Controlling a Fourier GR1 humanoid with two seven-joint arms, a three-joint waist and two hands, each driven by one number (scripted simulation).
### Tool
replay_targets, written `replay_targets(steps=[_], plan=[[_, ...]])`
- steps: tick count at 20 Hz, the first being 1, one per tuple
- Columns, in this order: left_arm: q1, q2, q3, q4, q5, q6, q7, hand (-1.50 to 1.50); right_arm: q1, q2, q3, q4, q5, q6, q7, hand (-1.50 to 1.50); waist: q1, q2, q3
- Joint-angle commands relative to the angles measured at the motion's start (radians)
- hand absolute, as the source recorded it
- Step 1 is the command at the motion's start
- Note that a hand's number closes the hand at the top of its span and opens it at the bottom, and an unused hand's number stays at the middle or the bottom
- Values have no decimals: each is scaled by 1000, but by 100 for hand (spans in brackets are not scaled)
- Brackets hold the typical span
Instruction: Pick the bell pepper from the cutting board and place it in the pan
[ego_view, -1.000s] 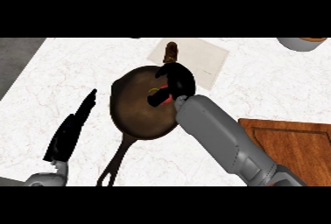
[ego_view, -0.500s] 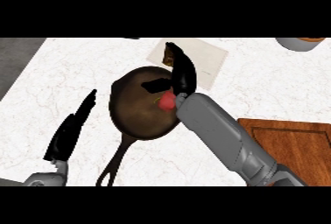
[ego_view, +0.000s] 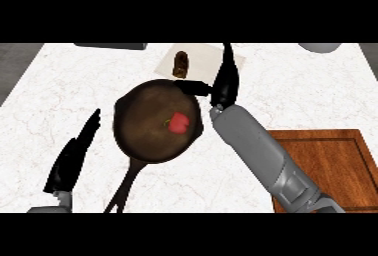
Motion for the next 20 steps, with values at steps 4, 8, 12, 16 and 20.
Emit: replay_targets(steps=[4, 8, 12, 16, 20], plan=[[34, 30, 45, -64, 26, -22, 52, 0, 146, -46, -109, -50, -30, 62, -240, -150, -70, -19, -1], [43, 10, 56, -46, 14, 8, 40, 0, 320, -129, -106, -187, -26, 126, -305, -150, -88, -23, -1], [148, 40, 84, -105, 39, -23, 2, 0, 497, -233, -40, -419, 5, 172, -219, -150, -94, -30, -2], [94, 31, 66, -135, 31, -40, 87, 0, 506, -366, -176, -434, -63, 339, -254, -150, -85, -23, -1], [125, -13, 50, -151, 15, -15, 69, 0, 684, -387, -193, -593, -62, 381, -301, -150, -85, -23, -1]])
